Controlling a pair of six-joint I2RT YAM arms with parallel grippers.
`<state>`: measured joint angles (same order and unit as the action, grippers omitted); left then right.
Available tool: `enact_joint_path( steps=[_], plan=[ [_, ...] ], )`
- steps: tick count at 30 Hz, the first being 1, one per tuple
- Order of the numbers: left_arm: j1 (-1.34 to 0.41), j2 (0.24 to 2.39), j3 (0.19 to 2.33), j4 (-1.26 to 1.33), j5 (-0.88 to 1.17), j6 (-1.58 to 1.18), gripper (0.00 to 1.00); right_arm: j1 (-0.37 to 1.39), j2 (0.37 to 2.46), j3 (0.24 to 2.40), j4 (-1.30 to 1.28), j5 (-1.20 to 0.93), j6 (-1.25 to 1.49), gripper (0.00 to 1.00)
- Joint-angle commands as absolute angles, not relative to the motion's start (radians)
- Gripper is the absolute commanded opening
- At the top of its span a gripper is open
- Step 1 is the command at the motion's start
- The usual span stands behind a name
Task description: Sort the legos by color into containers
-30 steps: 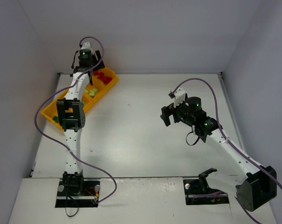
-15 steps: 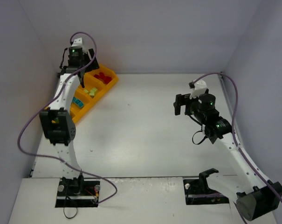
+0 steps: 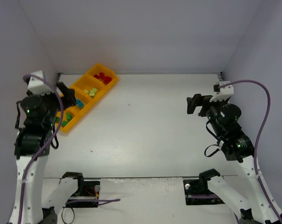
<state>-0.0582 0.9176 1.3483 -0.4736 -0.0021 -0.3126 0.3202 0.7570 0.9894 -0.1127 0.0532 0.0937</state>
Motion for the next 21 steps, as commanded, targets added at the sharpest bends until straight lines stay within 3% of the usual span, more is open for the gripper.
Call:
enact_joint_path(
  steps=[1, 8, 21],
  plan=[
    [-0.061, 0.752, 1.253, -0.613, -0.072, -0.287, 0.73, 0.334, 0.736, 0.991, -0.113, 0.099, 0.103, 1.00],
    [-0.061, 0.476, 1.143, -0.785, -0.118, -0.324, 0.80, 0.342, 0.723, 0.939, -0.135, 0.130, 0.104, 1.00],
    [-0.061, 0.354, 1.071, -0.835, -0.084, -0.409, 0.80, 0.342, 0.718, 0.897, -0.152, 0.156, 0.129, 1.00]
  ],
)
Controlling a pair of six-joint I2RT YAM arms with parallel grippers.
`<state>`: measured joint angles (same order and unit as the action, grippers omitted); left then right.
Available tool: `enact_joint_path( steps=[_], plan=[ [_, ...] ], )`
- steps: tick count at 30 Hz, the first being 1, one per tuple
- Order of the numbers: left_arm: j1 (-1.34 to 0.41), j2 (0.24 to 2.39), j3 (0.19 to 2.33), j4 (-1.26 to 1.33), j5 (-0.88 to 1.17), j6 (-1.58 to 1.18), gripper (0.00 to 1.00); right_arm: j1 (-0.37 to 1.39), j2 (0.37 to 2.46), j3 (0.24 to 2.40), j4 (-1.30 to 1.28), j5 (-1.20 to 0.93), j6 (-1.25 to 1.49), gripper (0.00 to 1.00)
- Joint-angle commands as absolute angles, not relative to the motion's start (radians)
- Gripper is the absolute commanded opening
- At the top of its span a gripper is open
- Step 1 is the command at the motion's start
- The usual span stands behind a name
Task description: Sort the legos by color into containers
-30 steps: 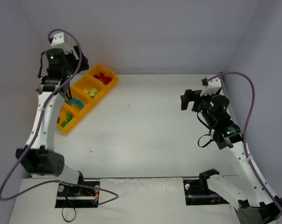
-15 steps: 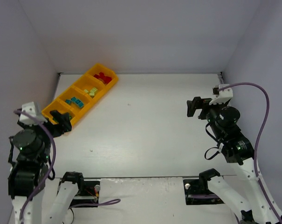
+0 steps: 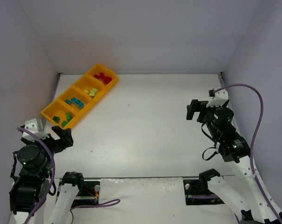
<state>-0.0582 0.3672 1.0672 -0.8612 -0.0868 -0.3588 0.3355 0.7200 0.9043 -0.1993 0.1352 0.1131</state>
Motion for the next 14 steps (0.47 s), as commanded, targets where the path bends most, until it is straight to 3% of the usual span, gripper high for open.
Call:
enact_joint_path(
  steps=[1, 5, 14],
  plan=[
    [-0.066, 0.333, 1.052, -0.827, -0.077, -0.419, 0.80, 0.342, 0.721, 0.893, -0.153, 0.156, 0.123, 1.00],
    [-0.066, 0.319, 1.037, -0.816, -0.031, -0.463, 0.80, 0.342, 0.735, 0.905, -0.153, 0.153, 0.117, 1.00],
    [-0.069, 0.376, 1.046, -0.830, -0.061, -0.468, 0.97, 0.342, 0.772, 0.954, -0.153, 0.138, 0.091, 1.00]
  ],
)
